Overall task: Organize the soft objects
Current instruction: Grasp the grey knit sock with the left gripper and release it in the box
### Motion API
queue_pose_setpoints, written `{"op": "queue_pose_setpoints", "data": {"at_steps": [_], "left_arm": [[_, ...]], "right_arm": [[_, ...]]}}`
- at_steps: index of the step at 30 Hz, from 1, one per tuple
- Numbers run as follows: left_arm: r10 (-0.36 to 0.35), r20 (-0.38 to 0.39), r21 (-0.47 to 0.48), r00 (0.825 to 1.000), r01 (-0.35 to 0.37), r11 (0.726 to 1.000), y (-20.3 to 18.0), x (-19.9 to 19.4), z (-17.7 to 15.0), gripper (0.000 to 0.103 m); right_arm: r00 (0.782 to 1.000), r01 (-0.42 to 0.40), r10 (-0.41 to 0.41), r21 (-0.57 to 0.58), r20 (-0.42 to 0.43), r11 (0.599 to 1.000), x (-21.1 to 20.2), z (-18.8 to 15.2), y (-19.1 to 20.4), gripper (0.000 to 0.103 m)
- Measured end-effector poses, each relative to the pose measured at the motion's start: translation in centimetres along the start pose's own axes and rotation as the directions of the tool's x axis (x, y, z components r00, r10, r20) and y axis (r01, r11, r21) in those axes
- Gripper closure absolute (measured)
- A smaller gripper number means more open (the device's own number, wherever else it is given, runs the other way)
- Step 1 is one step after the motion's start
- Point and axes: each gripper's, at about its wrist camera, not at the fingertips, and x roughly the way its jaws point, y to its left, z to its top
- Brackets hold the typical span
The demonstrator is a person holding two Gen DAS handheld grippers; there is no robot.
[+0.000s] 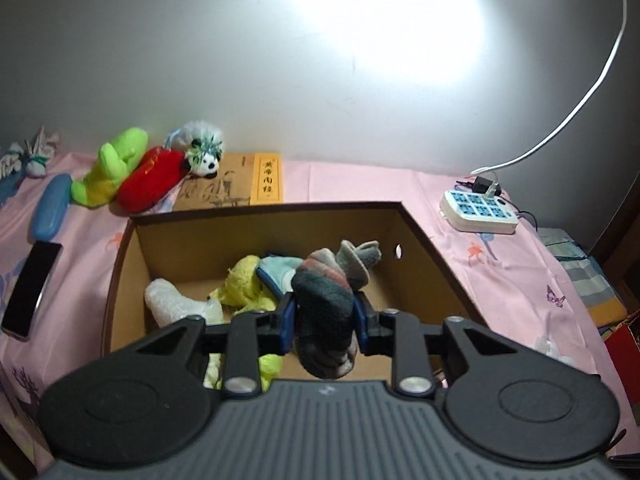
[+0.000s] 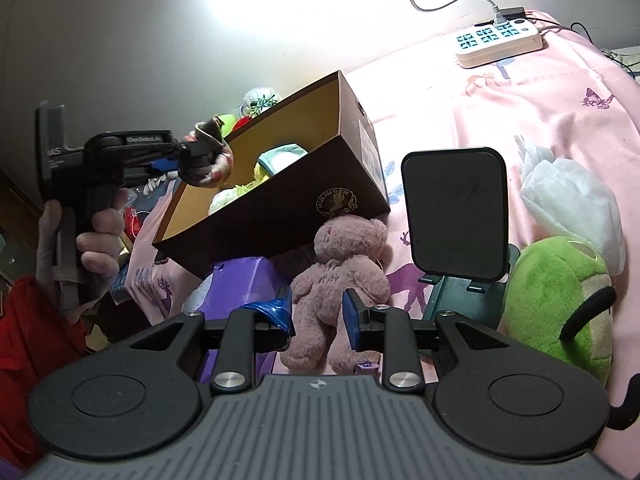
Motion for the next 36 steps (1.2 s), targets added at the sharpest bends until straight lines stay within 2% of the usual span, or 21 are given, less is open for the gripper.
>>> {"op": "queue_pose_setpoints", "data": {"at_steps": [4, 9, 13, 15, 16, 18, 21, 30, 36], "left_arm": [[0.008, -0.129, -0.063, 0.992, -0.017, 0.998, 1.3, 4.3, -0.4, 0.075], [-0.005, -0.254, -0.136, 0.967, -0.031, 0.99, 2.7, 7.5, -1.1, 0.075], [-0.005, -0.32, -0.15, 0.947, -0.046, 0.988, 2.9, 8.9, -1.9, 0.074], [-0.001, -0.337, -0.149, 0.942, -0.052, 0.987, 2.9, 9.2, -2.2, 0.071], [0.001, -0.34, -0.144, 0.94, -0.053, 0.988, 2.9, 9.3, -2.3, 0.067], [0.009, -0.335, -0.137, 0.942, -0.058, 0.989, 2.9, 9.1, -2.4, 0.051], [0.021, -0.303, -0.123, 0.953, -0.061, 0.99, 2.8, 8.1, -2.3, 0.04], [0.129, -0.217, -0.012, 0.968, -0.135, 0.991, 1.7, 3.5, -1.9, 0.038], [0.235, -0.16, 0.04, 0.959, -0.232, 0.972, 1.4, 0.1, -2.4, 0.037]], "right_arm": [[0.999, 0.038, -0.039, 0.022, 0.018, 0.999, -0.3, 0.1, -0.3, 0.094], [0.997, 0.072, -0.073, 0.053, 0.028, 0.996, -0.3, 0.2, -0.5, 0.094], [0.996, 0.08, -0.081, 0.054, 0.024, 0.995, 0.1, 0.3, -0.2, 0.094], [0.996, 0.081, -0.082, 0.053, 0.018, 0.995, 0.4, 0.4, 0.0, 0.093], [0.996, 0.082, -0.083, 0.054, 0.015, 0.995, 0.5, 0.4, 0.1, 0.093], [0.996, 0.083, -0.084, 0.057, 0.007, 0.995, 0.8, 0.5, 0.2, 0.093], [0.997, 0.082, -0.083, 0.059, -0.001, 0.995, 1.2, 0.7, 0.5, 0.093], [0.998, 0.044, -0.043, 0.039, -0.036, 0.998, 2.9, 1.0, 2.0, 0.093], [0.998, 0.006, -0.005, 0.015, -0.056, 1.0, 3.8, 1.2, 3.2, 0.092]]}}
